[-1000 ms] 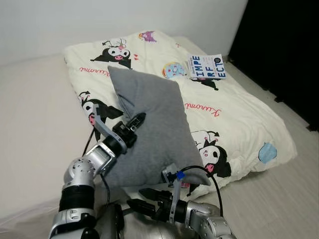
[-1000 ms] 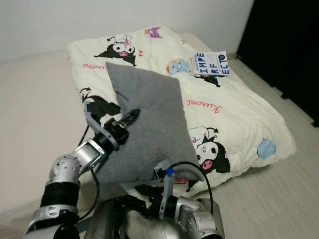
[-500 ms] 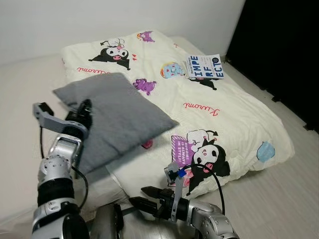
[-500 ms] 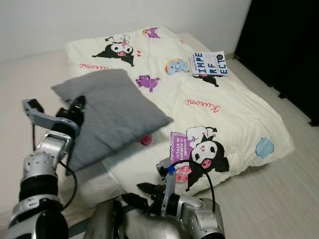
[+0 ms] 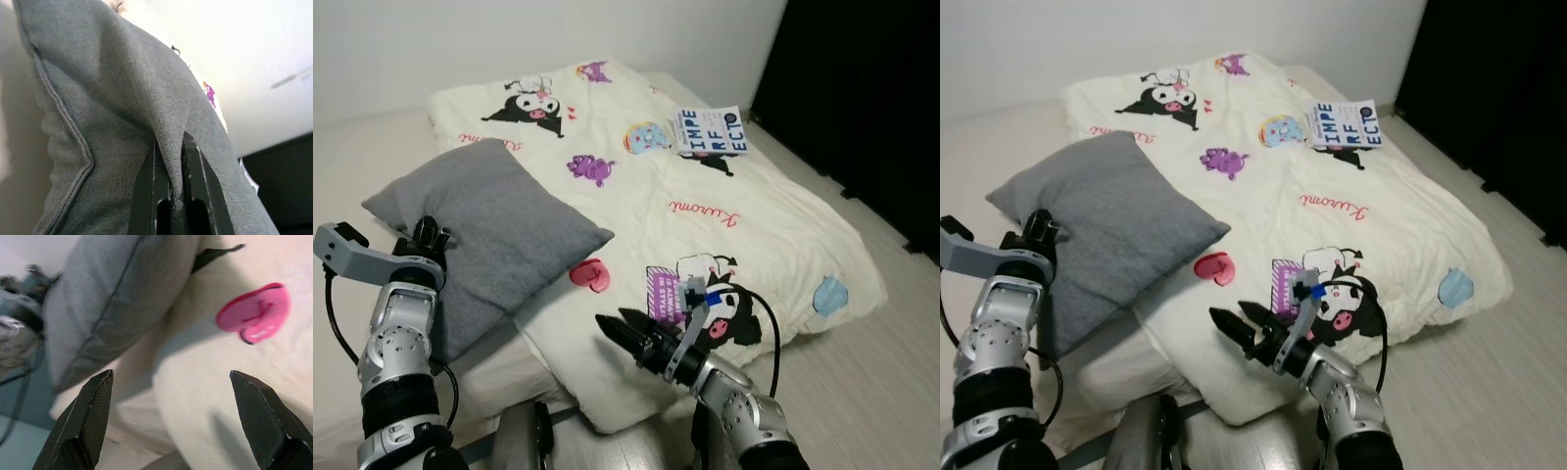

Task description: Clean up the room

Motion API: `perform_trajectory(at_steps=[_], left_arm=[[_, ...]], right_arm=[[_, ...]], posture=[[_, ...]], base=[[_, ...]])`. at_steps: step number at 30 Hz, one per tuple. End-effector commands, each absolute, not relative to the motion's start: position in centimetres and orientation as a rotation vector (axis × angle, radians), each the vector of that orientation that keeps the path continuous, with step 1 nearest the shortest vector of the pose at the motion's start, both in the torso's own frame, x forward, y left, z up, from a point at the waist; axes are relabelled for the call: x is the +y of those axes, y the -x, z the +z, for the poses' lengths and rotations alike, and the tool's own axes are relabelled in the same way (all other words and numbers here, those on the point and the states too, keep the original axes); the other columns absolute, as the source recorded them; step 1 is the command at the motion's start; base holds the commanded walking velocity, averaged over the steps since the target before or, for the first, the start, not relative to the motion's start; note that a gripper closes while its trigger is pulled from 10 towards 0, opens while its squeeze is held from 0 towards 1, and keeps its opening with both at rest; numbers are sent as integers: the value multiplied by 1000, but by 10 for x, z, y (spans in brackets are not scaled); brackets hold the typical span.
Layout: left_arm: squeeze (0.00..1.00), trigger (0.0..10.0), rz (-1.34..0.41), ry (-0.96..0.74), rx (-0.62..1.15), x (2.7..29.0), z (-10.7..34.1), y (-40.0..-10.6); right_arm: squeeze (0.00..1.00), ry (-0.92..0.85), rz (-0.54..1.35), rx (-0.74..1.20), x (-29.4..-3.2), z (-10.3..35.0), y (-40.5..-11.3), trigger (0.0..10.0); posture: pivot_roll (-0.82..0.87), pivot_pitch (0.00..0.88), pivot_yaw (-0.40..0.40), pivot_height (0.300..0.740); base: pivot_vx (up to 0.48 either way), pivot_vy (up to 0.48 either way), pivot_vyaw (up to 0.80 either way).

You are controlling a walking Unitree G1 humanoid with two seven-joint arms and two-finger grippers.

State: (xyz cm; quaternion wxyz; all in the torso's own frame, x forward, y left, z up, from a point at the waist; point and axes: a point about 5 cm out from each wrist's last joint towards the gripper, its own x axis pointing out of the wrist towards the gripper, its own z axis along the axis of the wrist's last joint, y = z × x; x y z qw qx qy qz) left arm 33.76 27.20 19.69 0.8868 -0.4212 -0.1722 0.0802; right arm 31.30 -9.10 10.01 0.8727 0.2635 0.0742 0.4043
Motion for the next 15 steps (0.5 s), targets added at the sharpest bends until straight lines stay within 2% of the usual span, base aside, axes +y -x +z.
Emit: perform_trajectory(at_steps=[1,9,11,12,15], left_arm=[[0,0,162,788,-413,279,204,-328],[0,0,162,788,-413,279,204,-328],[0,0,141,668,-319,266,182,-318],[0,0,148,661,-283,260,171,-311],[0,0,148,659,-261,252,166,-304]], right_arm=[[0,-499,773,168,-94,94,-315,10000],[0,-499,773,168,-94,94,-315,10000],[0,-321,575,142,-108,95,-326,10000],[0,-227,479,127,-116,97,-331,10000],[0,-140,395,97,-122,102,-333,10000]], posture=[[100,244,21,574],[100,244,21,574],[79,236,15,574],[73,232,14,574],[70,226,12,574]], base=[[0,0,0],[0,0,0],[0,0,0],[0,0,0],[0,0,0]])
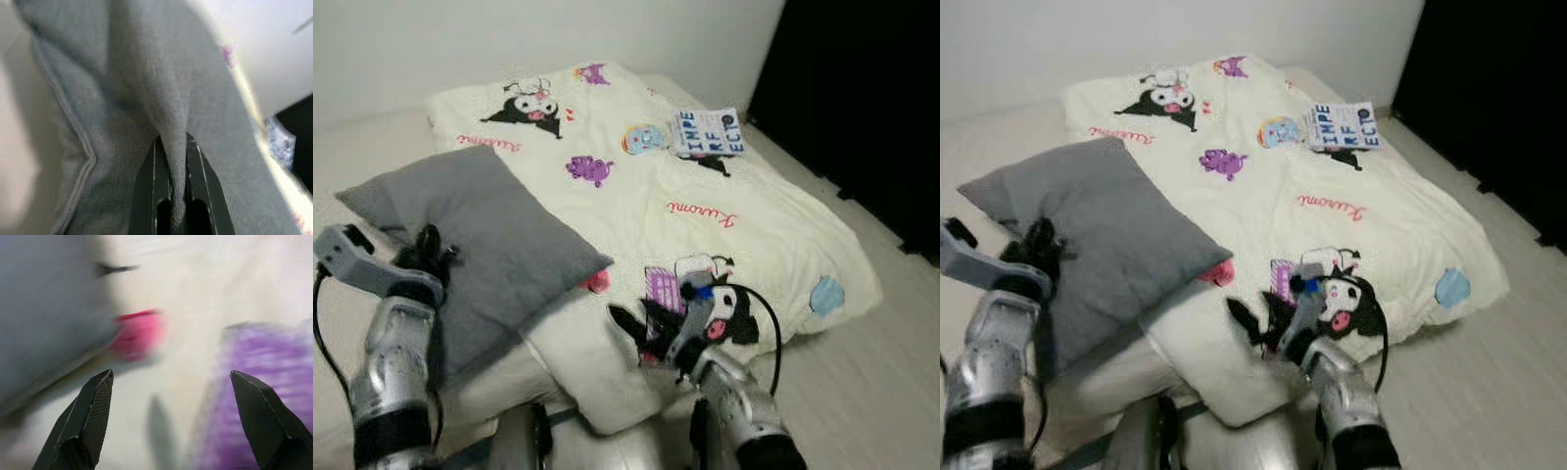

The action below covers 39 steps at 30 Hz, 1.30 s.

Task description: Clean up the room

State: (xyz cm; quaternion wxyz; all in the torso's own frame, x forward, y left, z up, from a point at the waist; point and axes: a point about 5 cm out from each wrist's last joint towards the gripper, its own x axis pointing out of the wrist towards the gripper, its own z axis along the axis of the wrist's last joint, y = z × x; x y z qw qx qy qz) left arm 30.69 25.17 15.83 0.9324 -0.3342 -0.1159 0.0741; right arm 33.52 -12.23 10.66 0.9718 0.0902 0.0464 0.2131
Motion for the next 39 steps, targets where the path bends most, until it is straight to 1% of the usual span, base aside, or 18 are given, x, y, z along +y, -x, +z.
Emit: perform_trajectory(at_steps=[1,2,4,5,6,7,10,11,12,15,21,24,31,39], left_arm=[[0,0,140,652,-267,250,169,-303],[0,0,140,652,-267,250,169,-303],[0,0,119,555,-249,240,174,-303],[0,2039,115,509,-225,235,173,-304],[0,2039,115,509,-225,235,173,-304],[0,10000,114,423,-180,228,166,-305],[0,10000,117,384,-161,225,162,-306],[0,10000,95,282,-134,219,159,-307],[0,10000,95,282,-134,219,159,-307],[0,10000,41,148,-101,204,153,-306],[0,10000,-15,112,-81,192,147,-304],[0,10000,-100,40,-72,179,144,-302],[0,10000,-86,10,-72,174,140,-302],[0,10000,-53,41,-83,172,141,-304]], right_arm=[[0,-131,393,86,-122,104,-332,10000],[0,-131,393,86,-122,104,-332,10000],[0,-128,363,53,-124,109,-331,10000],[0,-119,354,45,-124,109,-331,10000],[0,-119,354,45,-124,109,-331,10000],[0,-107,332,26,-125,109,-330,10000],[0,-113,311,21,-126,107,-330,10000],[0,-103,284,18,-130,105,-331,10000],[0,-103,284,18,-130,105,-331,10000],[0,-67,235,-3,-136,104,-332,10000],[0,-29,248,-36,-135,108,-331,10000],[0,-4,285,-65,-128,111,-328,10000],[0,1,294,-51,-124,106,-328,10000],[0,-14,311,-48,-121,104,-326,10000]], posture=[[70,226,12,574],[70,226,12,574],[66,213,9,574],[64,209,8,574],[64,209,8,574],[59,203,7,574],[59,203,7,574],[57,197,1,574],[57,197,1,574],[57,190,0,574],[54,186,3,574],[54,185,1,574],[53,178,-3,574],[51,170,-4,574]], base=[[0,0,0],[0,0,0],[0,0,0],[0,0,0],[0,0,0],[0,0,0],[0,0,0],[0,0,0],[0,0,0],[0,0,0],[0,0,0],[0,0,0],[0,0,0],[0,0,0]])
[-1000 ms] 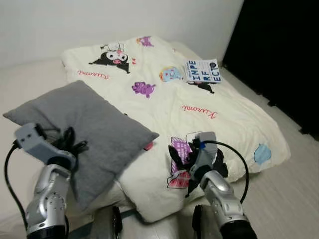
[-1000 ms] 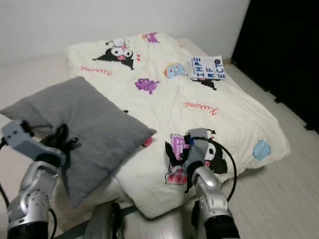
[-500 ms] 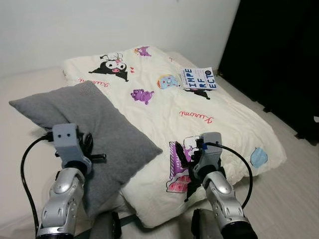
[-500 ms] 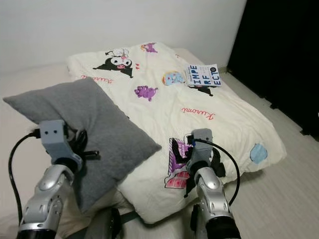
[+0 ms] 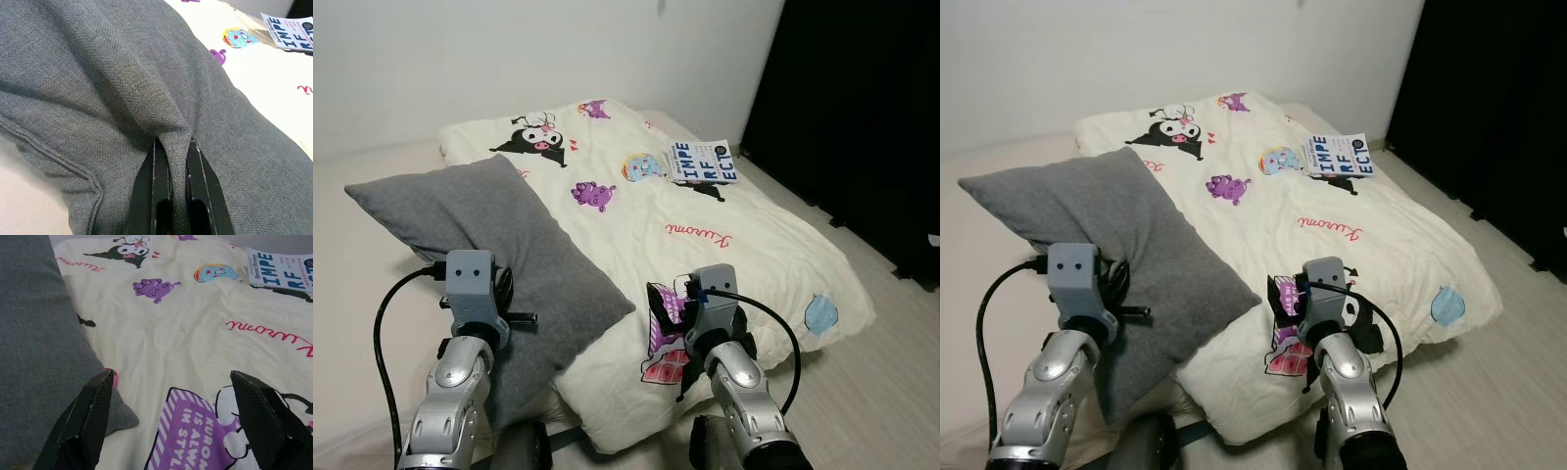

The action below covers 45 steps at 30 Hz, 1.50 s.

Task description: Clean up the room

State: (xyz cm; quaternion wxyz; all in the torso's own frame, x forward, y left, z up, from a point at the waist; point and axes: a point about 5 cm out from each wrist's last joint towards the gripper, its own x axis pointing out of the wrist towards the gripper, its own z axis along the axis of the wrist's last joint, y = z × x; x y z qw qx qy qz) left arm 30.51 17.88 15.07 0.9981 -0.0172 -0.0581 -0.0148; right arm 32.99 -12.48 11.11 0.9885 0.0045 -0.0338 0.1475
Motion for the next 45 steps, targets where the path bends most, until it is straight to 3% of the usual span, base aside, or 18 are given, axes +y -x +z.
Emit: perform_trajectory(at_steps=[1,2,6,7,10,11,18,37,45], left_arm=[[0,10000,-53,41,-83,172,141,-304],[0,0,-62,55,-93,172,141,-304],[0,0,-71,58,-96,171,141,-304],[0,8392,-75,55,-96,171,141,-304],[0,8392,-68,42,-91,171,141,-304],[0,10000,-55,31,-89,171,141,-305],[0,10000,-50,7,-97,169,144,-305],[0,10000,-57,-26,-109,168,139,-299],[0,10000,-50,-29,-105,170,137,-299]], right_arm=[[0,-14,311,-48,-121,104,-326,10000],[0,-20,312,-49,-121,103,-326,10000],[0,-22,311,-50,-121,103,-326,10000],[0,-23,310,-50,-121,103,-326,10000],[0,-24,309,-52,-121,103,-326,10000],[0,-15,302,-56,-122,103,-326,10000],[0,-6,291,-48,-124,103,-327,10000],[0,-4,314,-23,-125,97,-326,10000],[0,17,305,-1,-125,94,-327,10000]], posture=[[51,170,-4,574],[49,168,-3,574],[49,168,-4,574],[49,168,-4,574],[48,166,-4,574],[47,164,-4,574],[48,159,-6,574],[52,164,-17,654],[51,167,-20,654]], base=[[0,0,0],[0,0,0],[0,0,0],[0,0,0],[0,0,0],[0,0,0],[0,0,0],[0,0,0],[0,0,0]])
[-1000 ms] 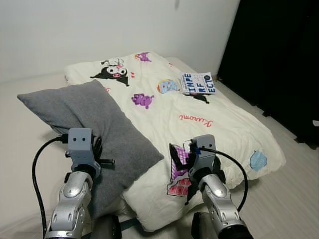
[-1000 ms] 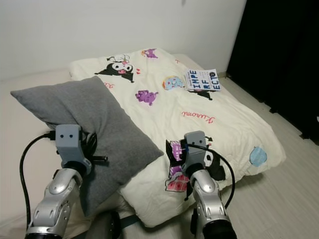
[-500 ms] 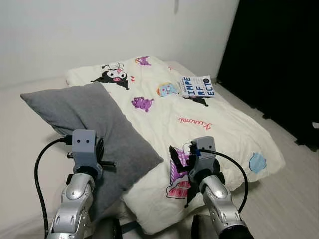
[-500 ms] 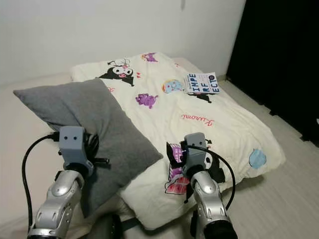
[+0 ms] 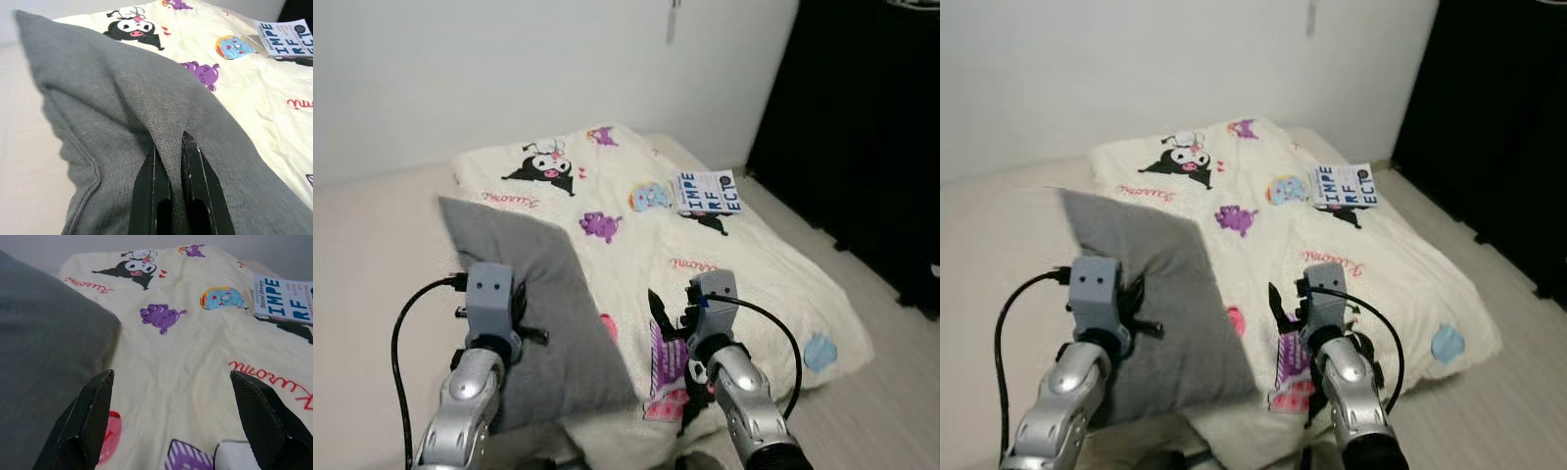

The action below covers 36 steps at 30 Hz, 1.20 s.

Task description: Clean up the room

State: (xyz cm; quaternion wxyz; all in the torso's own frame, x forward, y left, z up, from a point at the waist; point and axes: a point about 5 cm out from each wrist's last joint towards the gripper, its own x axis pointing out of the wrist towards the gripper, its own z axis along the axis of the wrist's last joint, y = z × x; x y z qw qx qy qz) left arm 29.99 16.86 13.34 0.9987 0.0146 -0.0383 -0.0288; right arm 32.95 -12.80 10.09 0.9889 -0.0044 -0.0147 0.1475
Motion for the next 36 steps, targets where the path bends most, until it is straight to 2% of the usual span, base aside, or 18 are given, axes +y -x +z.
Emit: perform_trajectory(at_steps=[1,16,30,36], left_arm=[[0,10000,-48,-29,-103,171,137,-299],[0,10000,-48,-5,-119,177,139,-299],[0,10000,-67,22,-128,172,140,-299],[0,10000,-61,36,-106,172,136,-296]], right_arm=[[0,24,301,7,-126,92,-327,10000],[0,9,341,6,-126,94,-329,10000],[0,9,348,-12,-126,98,-330,10000],[0,6,349,-14,-126,97,-330,10000]], posture=[[51,166,-21,654],[49,160,-30,659],[46,149,-30,729],[47,141,-27,740]], base=[[0,0,0],[0,0,0],[0,0,0],[0,0,0]])
